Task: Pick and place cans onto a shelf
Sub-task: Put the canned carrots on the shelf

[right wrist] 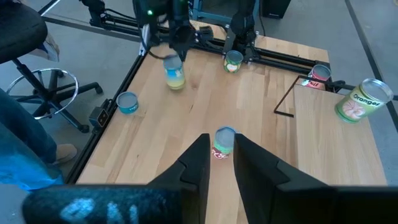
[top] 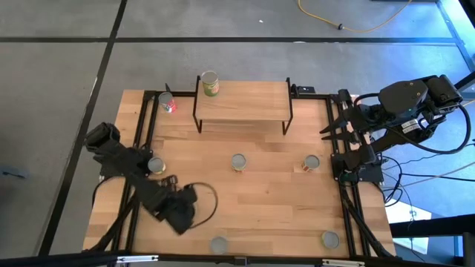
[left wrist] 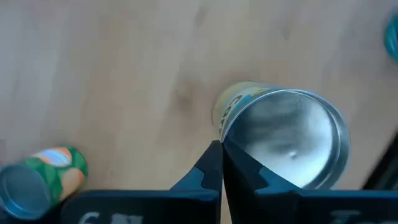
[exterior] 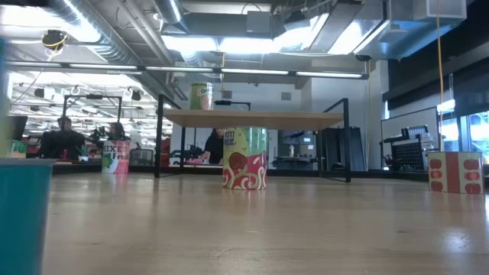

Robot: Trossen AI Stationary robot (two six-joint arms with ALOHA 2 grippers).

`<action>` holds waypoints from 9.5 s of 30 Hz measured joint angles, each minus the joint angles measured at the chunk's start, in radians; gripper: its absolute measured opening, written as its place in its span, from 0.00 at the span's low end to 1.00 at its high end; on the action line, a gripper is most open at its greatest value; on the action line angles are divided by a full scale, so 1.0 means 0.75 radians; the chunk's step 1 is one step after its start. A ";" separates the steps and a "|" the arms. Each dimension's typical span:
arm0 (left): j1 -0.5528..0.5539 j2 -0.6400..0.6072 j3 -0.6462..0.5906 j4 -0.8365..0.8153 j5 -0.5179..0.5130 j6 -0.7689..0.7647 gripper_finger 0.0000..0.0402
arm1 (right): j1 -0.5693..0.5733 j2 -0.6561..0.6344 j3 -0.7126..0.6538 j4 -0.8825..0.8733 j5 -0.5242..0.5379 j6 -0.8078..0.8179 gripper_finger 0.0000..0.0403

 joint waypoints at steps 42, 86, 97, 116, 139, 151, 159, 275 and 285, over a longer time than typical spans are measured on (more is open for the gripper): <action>0.469 0.120 0.005 0.285 0.225 0.345 0.00 | 0.000 0.000 0.001 -0.001 0.003 0.042 0.18; 0.472 0.116 0.105 0.319 0.251 0.333 0.10 | -0.001 0.000 0.001 -0.001 0.003 0.036 0.18; 0.453 0.116 0.281 0.102 0.052 0.344 0.10 | 0.000 0.055 0.001 -0.001 0.003 0.035 0.18; 0.165 -0.230 0.491 -0.401 -0.558 0.037 0.10 | 0.008 0.353 0.001 0.009 -0.015 -0.167 0.15; -0.337 -0.364 0.483 -0.480 -0.801 -0.065 0.10 | 0.104 0.804 0.001 0.437 -0.107 -0.482 0.13; -0.385 -0.364 0.483 -0.480 -0.804 -0.102 0.10 | 0.146 1.035 0.001 0.550 -0.141 -0.800 0.13; -0.385 -0.364 0.483 -0.480 -0.801 -0.134 0.10 | 0.146 1.170 0.001 0.632 -0.140 -0.931 0.13; -0.385 -0.363 0.482 -0.479 -0.799 -0.137 0.10 | 0.020 1.350 -0.167 0.944 -0.269 -0.938 0.23; -0.385 -0.364 0.482 -0.479 -0.799 -0.137 0.10 | 0.019 1.378 -0.163 0.999 -0.225 -0.940 0.21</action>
